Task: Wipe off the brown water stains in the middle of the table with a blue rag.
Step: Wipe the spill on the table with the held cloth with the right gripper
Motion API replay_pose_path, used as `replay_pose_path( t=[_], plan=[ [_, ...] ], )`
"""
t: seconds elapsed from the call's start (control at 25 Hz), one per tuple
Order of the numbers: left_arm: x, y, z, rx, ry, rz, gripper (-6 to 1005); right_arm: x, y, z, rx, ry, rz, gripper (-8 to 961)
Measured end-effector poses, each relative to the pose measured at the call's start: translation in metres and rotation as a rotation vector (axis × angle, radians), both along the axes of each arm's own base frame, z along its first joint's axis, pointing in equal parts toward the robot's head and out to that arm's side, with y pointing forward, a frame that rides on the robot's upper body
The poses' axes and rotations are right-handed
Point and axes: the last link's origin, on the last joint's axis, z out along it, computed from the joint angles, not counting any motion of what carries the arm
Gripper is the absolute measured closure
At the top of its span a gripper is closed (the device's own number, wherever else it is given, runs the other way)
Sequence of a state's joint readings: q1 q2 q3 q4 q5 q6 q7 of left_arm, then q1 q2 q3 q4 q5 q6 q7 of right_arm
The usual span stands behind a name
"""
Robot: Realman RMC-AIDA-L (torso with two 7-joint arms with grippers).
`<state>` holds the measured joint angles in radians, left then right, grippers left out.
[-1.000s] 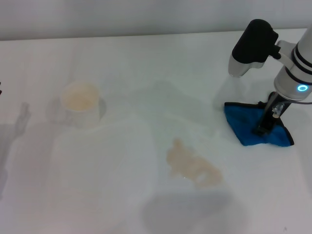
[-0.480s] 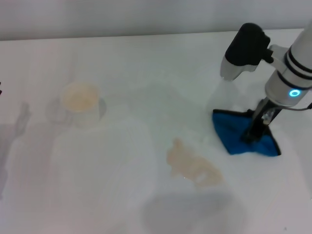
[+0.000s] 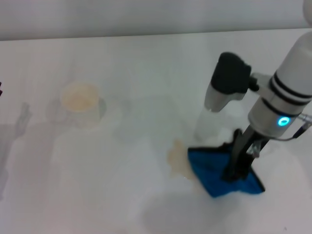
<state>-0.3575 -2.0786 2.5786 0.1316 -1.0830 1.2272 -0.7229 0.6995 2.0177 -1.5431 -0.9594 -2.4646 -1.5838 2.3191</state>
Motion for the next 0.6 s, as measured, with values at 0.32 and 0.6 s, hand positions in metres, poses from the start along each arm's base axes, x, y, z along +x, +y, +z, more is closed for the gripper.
replay_pose_path(
  t=[0.32, 0.6],
  plan=[
    [0.0, 0.0, 0.0, 0.0, -0.002, -0.001, 106, -0.021, -0.029, -0.026, -0.167, 0.094, 0.045, 855],
    [0.003, 0.003, 0.0, 0.0, -0.004, -0.009, 107, -0.033, -0.047, -0.04, -0.282, 0.181, 0.109, 856]
  ],
)
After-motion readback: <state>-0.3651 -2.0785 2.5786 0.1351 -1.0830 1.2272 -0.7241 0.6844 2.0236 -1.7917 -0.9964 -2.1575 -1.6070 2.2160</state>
